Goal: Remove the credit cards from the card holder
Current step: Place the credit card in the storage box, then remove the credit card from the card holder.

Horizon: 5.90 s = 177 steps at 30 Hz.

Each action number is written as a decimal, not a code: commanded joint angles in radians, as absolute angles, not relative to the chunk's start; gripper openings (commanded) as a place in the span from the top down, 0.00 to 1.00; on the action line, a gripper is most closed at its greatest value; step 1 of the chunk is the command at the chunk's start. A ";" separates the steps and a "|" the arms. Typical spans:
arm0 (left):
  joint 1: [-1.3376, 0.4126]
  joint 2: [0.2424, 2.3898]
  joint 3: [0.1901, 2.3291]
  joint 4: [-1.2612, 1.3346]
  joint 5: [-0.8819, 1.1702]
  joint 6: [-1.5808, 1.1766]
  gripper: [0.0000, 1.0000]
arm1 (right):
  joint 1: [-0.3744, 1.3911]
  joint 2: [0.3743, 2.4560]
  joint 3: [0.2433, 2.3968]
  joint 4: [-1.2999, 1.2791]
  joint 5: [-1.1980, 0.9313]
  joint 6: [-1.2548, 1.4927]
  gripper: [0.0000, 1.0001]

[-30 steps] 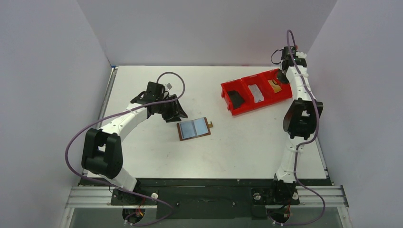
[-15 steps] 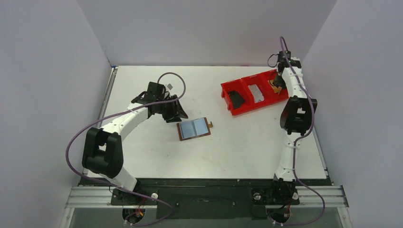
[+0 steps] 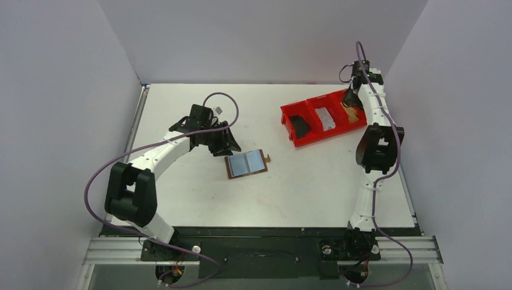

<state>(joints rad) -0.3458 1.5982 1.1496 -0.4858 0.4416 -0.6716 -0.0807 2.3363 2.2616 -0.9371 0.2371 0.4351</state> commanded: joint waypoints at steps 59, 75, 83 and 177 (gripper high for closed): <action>-0.205 1.372 0.861 -0.427 0.174 -0.746 0.57 | 0.899 2.122 1.646 -0.528 0.084 0.593 0.48; -0.203 1.389 0.856 -0.409 0.197 -0.755 0.57 | 0.921 2.191 1.638 -0.571 0.138 0.577 0.68; -0.204 1.412 0.854 -0.393 0.226 -0.749 0.56 | 0.886 2.175 1.548 -0.503 0.004 0.616 0.98; -0.397 1.658 0.992 -0.315 0.277 -0.776 1.00 | 0.687 1.863 1.192 -0.376 -0.038 0.646 0.63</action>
